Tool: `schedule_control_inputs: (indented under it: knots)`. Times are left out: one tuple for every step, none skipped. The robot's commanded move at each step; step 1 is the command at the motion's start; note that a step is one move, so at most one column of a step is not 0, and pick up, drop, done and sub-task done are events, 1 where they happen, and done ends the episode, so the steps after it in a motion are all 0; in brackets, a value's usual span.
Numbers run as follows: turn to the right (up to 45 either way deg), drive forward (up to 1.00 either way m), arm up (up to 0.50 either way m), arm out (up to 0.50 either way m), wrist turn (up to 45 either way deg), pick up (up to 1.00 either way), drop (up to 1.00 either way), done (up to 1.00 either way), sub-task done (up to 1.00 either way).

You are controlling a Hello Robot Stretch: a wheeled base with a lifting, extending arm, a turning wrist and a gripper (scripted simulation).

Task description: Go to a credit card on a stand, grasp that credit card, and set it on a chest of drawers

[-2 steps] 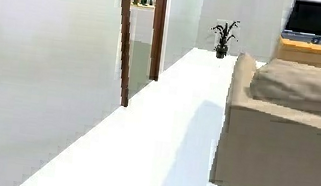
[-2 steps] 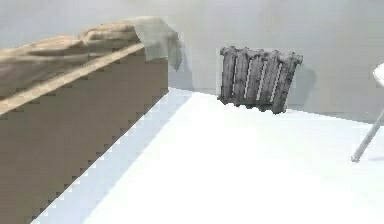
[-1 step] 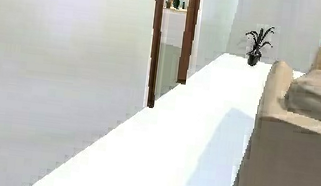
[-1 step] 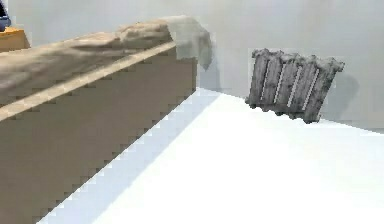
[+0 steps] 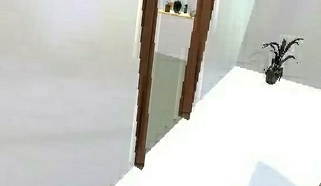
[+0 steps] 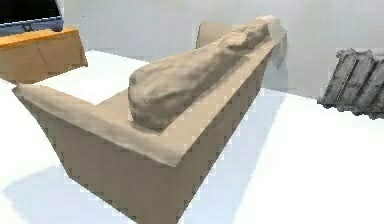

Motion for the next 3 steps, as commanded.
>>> schedule_control_inputs:
  knots:
    - [-27.0,0.0,0.0,0.0,0.0,0.0,0.0,0.0,0.0]
    - [0.0,0.1,0.0,0.0,0.0,0.0,0.0,0.0,0.0]
    - [45.0,0.0,0.0,0.0,0.0,0.0,0.0,0.0,0.0]
